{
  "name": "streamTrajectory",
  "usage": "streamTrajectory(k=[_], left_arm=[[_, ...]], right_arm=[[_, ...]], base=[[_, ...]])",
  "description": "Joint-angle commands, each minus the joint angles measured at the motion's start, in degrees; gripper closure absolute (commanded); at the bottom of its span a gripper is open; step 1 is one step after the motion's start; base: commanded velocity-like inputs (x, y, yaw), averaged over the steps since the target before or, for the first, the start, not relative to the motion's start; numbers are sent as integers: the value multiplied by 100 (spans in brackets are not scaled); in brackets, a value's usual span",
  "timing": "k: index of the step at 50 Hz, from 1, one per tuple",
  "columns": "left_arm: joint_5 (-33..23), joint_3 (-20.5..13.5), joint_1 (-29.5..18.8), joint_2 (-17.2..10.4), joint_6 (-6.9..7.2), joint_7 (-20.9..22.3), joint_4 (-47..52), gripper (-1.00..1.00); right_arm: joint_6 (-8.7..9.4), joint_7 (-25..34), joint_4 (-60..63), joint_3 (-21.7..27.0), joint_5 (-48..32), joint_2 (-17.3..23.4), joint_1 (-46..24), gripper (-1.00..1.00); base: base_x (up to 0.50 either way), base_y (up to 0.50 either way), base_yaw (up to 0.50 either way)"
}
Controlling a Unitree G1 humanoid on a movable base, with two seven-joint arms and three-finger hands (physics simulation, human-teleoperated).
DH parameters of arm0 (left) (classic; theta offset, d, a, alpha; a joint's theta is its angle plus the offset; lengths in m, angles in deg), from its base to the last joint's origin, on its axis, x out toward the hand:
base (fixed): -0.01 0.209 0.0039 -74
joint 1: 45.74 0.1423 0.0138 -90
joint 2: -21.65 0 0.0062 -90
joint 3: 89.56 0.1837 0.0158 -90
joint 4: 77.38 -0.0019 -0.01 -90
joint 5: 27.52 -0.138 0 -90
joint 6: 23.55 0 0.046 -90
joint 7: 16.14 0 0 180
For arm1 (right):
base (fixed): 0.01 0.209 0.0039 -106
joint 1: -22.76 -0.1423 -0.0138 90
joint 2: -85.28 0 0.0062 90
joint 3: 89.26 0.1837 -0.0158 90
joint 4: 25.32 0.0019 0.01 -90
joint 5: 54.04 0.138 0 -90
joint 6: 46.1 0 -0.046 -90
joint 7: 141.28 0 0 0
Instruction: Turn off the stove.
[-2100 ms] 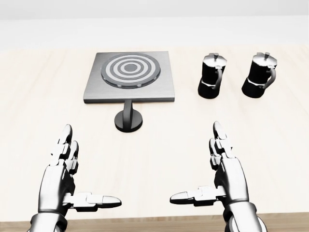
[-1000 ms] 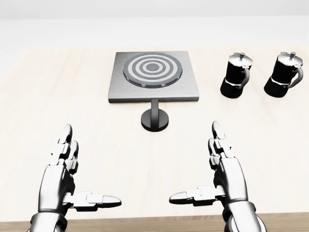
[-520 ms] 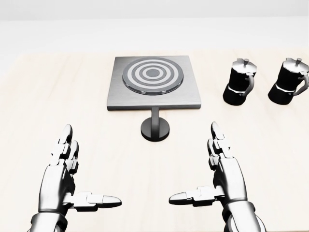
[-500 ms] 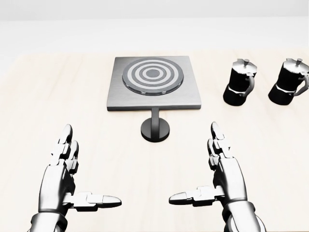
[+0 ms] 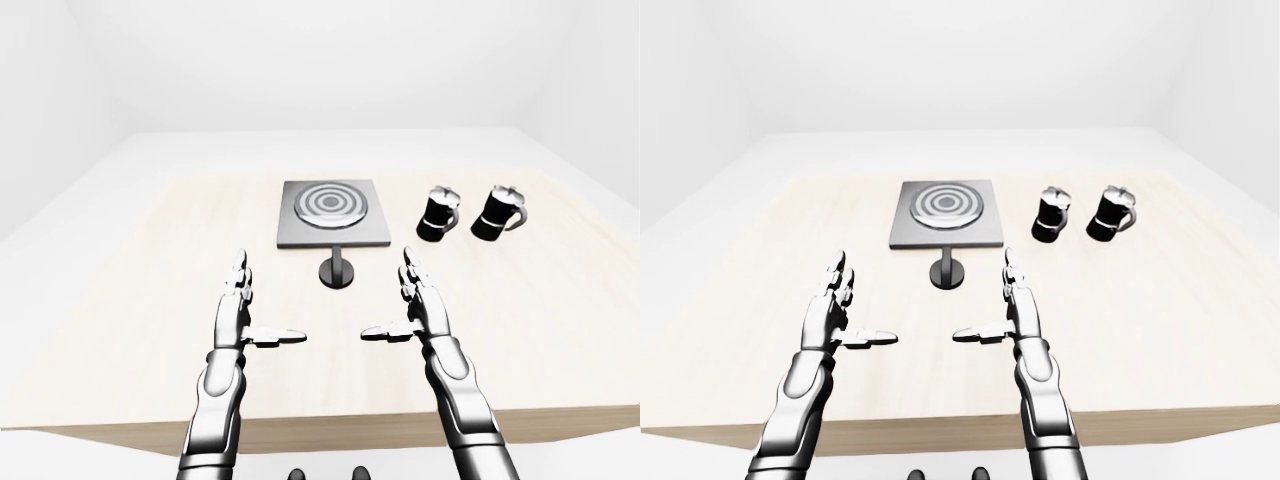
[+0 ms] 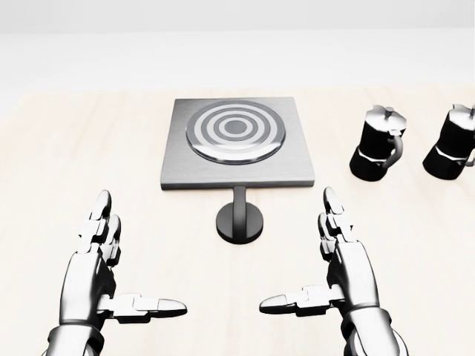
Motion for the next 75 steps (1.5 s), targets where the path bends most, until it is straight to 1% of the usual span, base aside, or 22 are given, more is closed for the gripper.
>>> streamTrajectory(k=[1, 16, 19, 32, 36, 37, 39, 40, 44, 46, 48, 49, 51, 53, 55, 56, 57, 58, 62, 66, 70, 75], left_arm=[[4, -1, -5, -2, -17, 0, -19, -100], [3, 2, 6, -4, -16, 2, -5, -100], [-11, 3, -23, -7, -81, 6, -103, -100], [-32, 15, 23, -5, 1, 23, 8, -100], [-35, 1, -22, -4, -69, 10, -109, -100], [4, -13, -19, -6, 85, 14, -5, -100], [40, -34, -49, -7, 189, 2, 26, -100], [40, -41, -75, -7, 117, -9, -59, -100], [86, -64, -70, -9, 135, -26, -6, -100], [186, -139, -129, -8, 158, -108, 12, -100], [88, -193, -280, -29, 319, -327, -106, -100], [215, -200, -267, -53, 472, -218, 24, -100], [220, -283, -352, -46, 458, -415, -27, -100], [305, -314, -381, -95, 610, -393, 41, -100], [294, -434, -416, -124, 503, -608, 62, -100], [155, -458, -428, -160, 247, -746, -3, -100], [164, -488, -416, -176, 119, -772, 4, -100], [226, -580, -551, -192, 446, -935, 72, -100], [391, -814, -598, -284, 409, -1261, 153, -100], [628, -951, -641, -387, 531, -1322, 143, -100], [703, -1096, -618, -446, 423, -1527, 182, -100], [924, -1363, -587, -529, 530, -1775, 356, -100]], right_arm=[[-31, 4, -28, 5, 0, 2, 0, -100], [-6, 2, -9, -4, -3, -1, -3, -100], [22, -31, 50, -5, -21, -7, 23, -100], [21, -9, -22, -4, 1, -3, -16, -100], [28, -3, -32, 2, 10, 1, -26, -100], [18, -4, -47, 4, 12, 0, -27, -100], [30, -13, -33, 2, 5, -1, -27, -100], [8, -7, -54, 3, 9, 0, -28, -100], [16, -5, -36, -1, 4, 1, -27, -100], [-9, -5, -55, 4, 7, 0, -29, -100], [3, -13, -8, -3, -5, 0, -15, -100], [-21, -7, -57, 8, 8, 2, -29, -100], [-13, -8, -23, 1, -2, 2, -23, -100], [-17, -9, -44, 4, -1, 3, -34, -100], [-27, -9, -88, 3, -12, 5, -52, -100], [-1, -6, -46, -12, -28, 5, -44, -100], [1, -6, -52, -14, -35, 4, -45, -100], [-19, -1, -81, -14, -39, 4, -50, -100], [2, -12, -72, -17, -58, 0, -47, -100], [35, -17, -94, -21, -72, 0, -78, -100], [42, -12, -115, -19, -71, 1, -91, -100], [47, -14, -80, -20, -70, -1, -83, -100]], base=[[18, 0, 0], [18, 0, 0], [18, 0, 0], [18, 0, 0], [18, 0, 0], [18, 0, 0], [18, 0, 0], [18, 0, 0], [18, 0, 0], [14, 0, 0], [2, 0, 0], [0, 0, 0], [0, 0, 0], [0, 0, 0], [0, 0, 0], [0, 0, 0], [0, 0, 0], [0, 0, 0], [0, 0, 0], [0, 0, 0], [0, 0, 0], [0, 0, 0]])
